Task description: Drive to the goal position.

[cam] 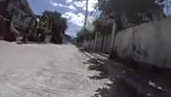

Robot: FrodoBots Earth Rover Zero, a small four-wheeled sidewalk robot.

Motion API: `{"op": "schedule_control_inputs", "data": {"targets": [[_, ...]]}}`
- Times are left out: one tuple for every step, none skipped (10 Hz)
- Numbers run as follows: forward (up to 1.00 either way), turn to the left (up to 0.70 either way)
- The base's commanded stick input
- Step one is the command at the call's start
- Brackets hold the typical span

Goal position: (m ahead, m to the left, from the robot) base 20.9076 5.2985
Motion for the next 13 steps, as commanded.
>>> {"op": "schedule_control_inputs", "data": {"targets": [[1.0, 0.0], [1.0, 0.0], [1.0, 0.0], [1.0, 0.0], [1.0, 0.0], [1.0, 0.0], [1.0, 0.0], [1.0, 0.0], [1.0, 0.0], [1.0, 0.0], [1.0, 0.0], [1.0, 0.0], [1.0, 0.0]]}}
